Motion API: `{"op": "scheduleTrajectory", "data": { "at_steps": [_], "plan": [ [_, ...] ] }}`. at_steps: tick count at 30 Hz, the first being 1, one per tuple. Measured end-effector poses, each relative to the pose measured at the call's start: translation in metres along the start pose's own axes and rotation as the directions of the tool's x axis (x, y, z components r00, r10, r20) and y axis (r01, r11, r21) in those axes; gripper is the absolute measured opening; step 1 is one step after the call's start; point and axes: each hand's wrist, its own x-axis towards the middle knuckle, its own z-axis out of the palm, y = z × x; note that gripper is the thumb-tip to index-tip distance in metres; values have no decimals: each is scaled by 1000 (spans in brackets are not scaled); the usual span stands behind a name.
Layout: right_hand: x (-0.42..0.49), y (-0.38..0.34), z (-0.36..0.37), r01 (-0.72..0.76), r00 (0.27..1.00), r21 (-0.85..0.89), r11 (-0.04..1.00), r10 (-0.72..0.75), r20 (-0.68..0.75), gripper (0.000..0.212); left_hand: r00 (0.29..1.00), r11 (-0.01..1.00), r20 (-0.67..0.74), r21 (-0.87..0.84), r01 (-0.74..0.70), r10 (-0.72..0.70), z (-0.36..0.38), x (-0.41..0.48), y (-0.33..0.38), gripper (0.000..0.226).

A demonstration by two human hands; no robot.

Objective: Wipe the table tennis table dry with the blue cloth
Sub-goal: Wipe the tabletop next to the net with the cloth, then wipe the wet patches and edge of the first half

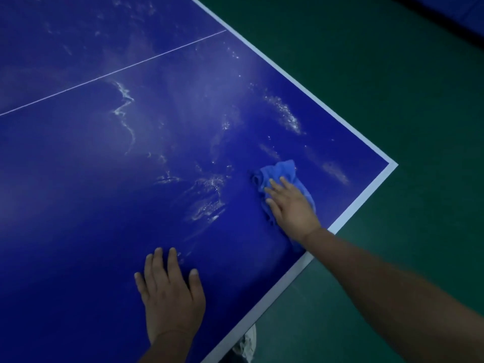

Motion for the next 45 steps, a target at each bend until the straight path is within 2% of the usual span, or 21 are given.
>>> {"op": "scheduleTrajectory", "data": {
  "at_steps": [3,5,7,9,12,15,18,21,23,25,26,28,29,30,31,32,34,37,40,42,45],
  "plan": [
    [-10,-27,-1,61,995,79,995,-54,-88,44,1000,1000,-11,-22,12,-12,0,1,0,74],
    [-44,-68,5,216,975,111,970,-220,21,39,1000,998,-21,-66,7,-8,-1,1,-1,74],
    [-87,-94,17,453,886,82,888,-458,67,38,999,994,-42,-111,-11,6,-3,1,-3,75],
    [-83,-82,20,509,859,64,859,-511,29,38,998,988,-58,-153,-28,20,-4,1,-5,75],
    [-21,-32,15,349,934,-56,935,-352,-54,39,999,977,-26,-211,-36,31,-7,-1,-9,73],
    [23,5,-15,41,998,51,998,-39,-40,52,999,974,-5,-225,-38,38,-14,-5,-7,68],
    [21,-17,-42,68,993,218,974,-44,-113,38,998,914,-41,-400,-65,53,-31,-14,17,59],
    [-1,-62,-62,212,973,345,914,-165,-163,36,961,558,276,-794,240,-21,-69,-6,72,47],
    [-21,-89,-67,275,961,462,843,-237,-141,36,869,201,492,-858,473,56,-96,10,103,45],
    [-37,-109,-75,198,972,609,768,-235,-20,42,805,14,580,-812,583,126,-111,22,116,40],
    [-43,-117,-82,102,986,668,737,-162,29,46,784,-27,610,-787,616,114,-116,26,116,38],
    [-50,-119,-91,-218,971,753,621,214,104,59,763,-79,643,-759,647,71,-123,31,107,38],
    [-50,-116,-99,-424,886,778,464,388,252,67,752,-85,656,-747,659,60,-126,30,101,41],
    [-50,-112,-105,-600,774,765,234,412,481,72,741,-75,668,-738,671,67,-127,30,95,43],
    [-52,-107,-110,-714,670,700,22,311,674,69,732,-48,675,-732,680,90,-131,29,91,44],
    [-57,-107,-118,-764,614,641,-72,226,756,61,726,-1,678,-731,682,117,-135,27,88,44],
    [-68,-108,-133,-745,643,665,-42,219,734,46,748,171,649,-760,627,140,-145,20,90,39],
    [-88,-109,-159,-647,722,752,129,420,549,30,830,409,536,-799,441,154,-160,7,106,35],
    [-116,-100,-190,-681,717,701,213,388,579,24,852,438,484,-822,364,201,-169,-3,130,36],
    [-136,-92,-204,-658,699,742,128,471,538,33,798,411,524,-825,388,298,-175,-11,142,31],
    [-162,-81,-219,-546,645,836,46,659,386,28,635,509,607,-781,363,478,-169,-30,156,25]
  ]
}}
